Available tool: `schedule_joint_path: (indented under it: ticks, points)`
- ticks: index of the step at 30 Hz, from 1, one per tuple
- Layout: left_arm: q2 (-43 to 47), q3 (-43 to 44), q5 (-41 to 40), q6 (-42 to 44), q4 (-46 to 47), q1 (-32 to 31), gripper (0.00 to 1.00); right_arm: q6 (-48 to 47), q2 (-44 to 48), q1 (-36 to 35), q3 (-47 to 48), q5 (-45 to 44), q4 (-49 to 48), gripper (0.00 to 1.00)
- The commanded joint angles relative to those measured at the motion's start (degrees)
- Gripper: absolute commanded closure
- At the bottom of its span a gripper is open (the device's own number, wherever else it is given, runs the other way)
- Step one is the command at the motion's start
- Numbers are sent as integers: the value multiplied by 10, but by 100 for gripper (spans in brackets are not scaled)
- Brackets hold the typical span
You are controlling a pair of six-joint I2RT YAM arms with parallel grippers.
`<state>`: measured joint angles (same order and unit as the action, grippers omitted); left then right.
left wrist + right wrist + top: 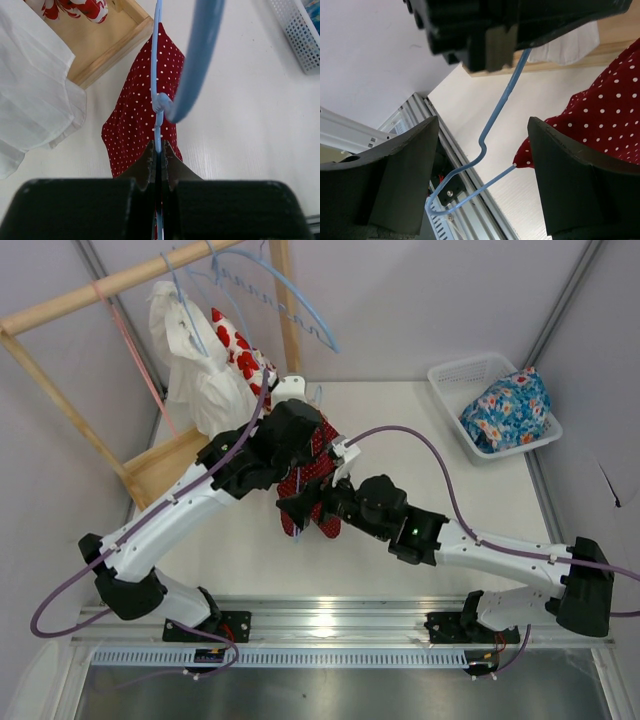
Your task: Place the skirt on the hanger
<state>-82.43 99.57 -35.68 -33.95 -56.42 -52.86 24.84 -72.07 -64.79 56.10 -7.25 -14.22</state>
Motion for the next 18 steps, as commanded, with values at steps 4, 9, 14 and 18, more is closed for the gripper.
schedule_joint_path:
  ticks: [4, 9, 14, 18]
  points:
    - [-32, 71, -30, -45, -20, 4, 100, -36, 5, -24, 46, -83, 45, 32]
    - [-56, 109, -50, -94, -62, 3, 100, -36, 8, -27, 48, -122, 96, 37]
    - [-82, 138, -69, -145, -106, 3, 100, -40, 34, -39, 42, -161, 136, 37]
    - [-95, 150, -78, -182, -130, 4, 100, -56, 56, -47, 32, -205, 169, 37]
